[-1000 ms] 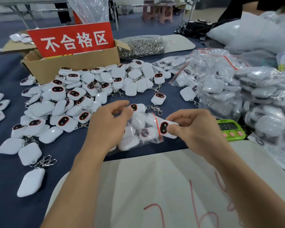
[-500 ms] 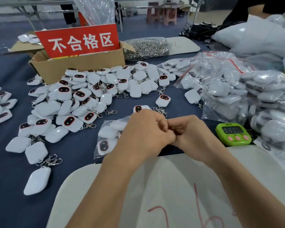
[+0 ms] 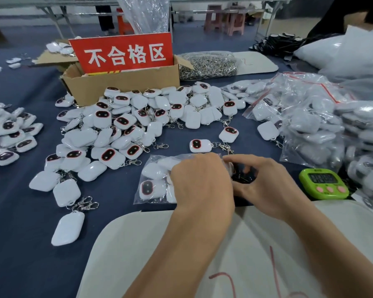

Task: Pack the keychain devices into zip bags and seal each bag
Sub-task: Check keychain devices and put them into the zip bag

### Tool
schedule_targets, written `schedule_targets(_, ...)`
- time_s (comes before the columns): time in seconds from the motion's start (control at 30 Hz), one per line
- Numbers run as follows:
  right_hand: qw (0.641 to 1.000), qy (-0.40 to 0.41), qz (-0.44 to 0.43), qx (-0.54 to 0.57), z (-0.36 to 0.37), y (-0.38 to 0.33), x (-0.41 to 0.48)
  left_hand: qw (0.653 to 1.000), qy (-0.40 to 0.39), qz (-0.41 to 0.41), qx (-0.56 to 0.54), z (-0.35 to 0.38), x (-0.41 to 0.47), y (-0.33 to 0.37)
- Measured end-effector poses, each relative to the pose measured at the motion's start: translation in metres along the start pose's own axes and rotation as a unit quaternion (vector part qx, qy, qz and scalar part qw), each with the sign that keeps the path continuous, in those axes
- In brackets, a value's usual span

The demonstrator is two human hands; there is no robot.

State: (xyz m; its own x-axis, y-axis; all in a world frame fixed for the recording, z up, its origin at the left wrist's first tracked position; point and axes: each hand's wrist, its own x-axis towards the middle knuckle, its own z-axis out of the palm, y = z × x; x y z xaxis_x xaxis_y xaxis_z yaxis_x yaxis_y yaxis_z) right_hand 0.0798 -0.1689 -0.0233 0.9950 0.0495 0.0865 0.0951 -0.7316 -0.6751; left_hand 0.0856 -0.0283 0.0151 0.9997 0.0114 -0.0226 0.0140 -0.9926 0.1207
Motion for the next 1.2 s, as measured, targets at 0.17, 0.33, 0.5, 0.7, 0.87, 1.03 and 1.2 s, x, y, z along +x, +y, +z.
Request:
schedule_targets(0.17, 1.0, -0.005, 0.006, 0.014, 0.0, -0.005, -0.004, 0.996, 0.03, 0.083, -0.007, 0.005, -0.015, 0.023)
schedule_targets(0.33, 0.999, -0.008, 0.017, -0.034, 0.003, -0.003, -0.003, 0.988, 0.016, 0.153, -0.021, 0.013, -0.002, 0.022)
schedule_targets(0.5, 0.998, 0.032, -0.039, -0.042, 0.003, -0.001, -0.005, 0.938, 0.189, 0.005, -0.289, -0.025, 0.017, -0.053)
schedule_targets(0.7, 0.999, -0.014, -0.027, -0.021, -0.001, 0.009, -0.005, 0.863, 0.236, -0.192, -0.403, -0.031, 0.034, -0.126)
schedule_targets(0.87, 0.997, 0.074, -0.012, -0.015, 0.012, 0.003, 0.0, 0.913, 0.216, -0.181, -0.293, -0.02, 0.039, -0.12)
schedule_targets(1.03, 0.996, 0.052, -0.06, -0.032, 0.024, -0.005, 0.004, 0.943, 0.169, -0.149, -0.245, -0.013, 0.039, -0.115)
schedule_targets(1.2, 0.974, 0.195, 0.047, 0.103, 0.01, 0.002, 0.011, 0.931, 0.192, -0.168, -0.26, -0.011, 0.042, -0.121)
